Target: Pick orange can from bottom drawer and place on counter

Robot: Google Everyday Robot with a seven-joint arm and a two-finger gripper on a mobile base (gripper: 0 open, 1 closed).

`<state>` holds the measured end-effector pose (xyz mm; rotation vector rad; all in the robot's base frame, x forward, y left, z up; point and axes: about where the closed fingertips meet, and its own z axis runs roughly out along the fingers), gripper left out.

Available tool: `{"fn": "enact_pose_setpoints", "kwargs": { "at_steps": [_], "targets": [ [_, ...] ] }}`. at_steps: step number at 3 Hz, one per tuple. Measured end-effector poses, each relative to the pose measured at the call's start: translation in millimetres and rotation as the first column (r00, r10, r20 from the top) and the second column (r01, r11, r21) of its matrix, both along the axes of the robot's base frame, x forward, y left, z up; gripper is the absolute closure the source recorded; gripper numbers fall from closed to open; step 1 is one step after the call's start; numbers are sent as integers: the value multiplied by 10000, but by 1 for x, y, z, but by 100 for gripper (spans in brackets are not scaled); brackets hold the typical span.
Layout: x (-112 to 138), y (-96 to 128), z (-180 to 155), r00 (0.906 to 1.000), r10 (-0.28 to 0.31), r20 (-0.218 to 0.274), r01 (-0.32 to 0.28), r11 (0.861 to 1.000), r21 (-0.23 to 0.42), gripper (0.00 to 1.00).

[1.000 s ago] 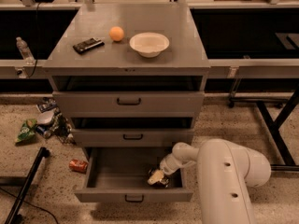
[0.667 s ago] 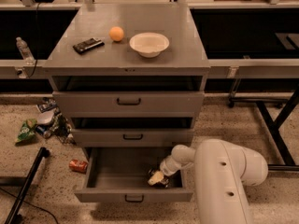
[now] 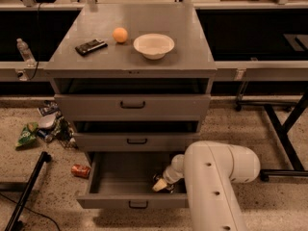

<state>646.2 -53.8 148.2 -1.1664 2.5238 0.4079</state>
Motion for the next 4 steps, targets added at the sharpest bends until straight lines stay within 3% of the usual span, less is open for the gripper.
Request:
{"fn": "enact_pose_setpoints", "kwargs": {
  "at_steps": [3,4],
  "targets": [
    [-5,-13,-25,9979,-342,-552,315,9983,-492,95],
    [-9,-27,34,9989,-442,173,439,9989,190,100]
  ]
}}
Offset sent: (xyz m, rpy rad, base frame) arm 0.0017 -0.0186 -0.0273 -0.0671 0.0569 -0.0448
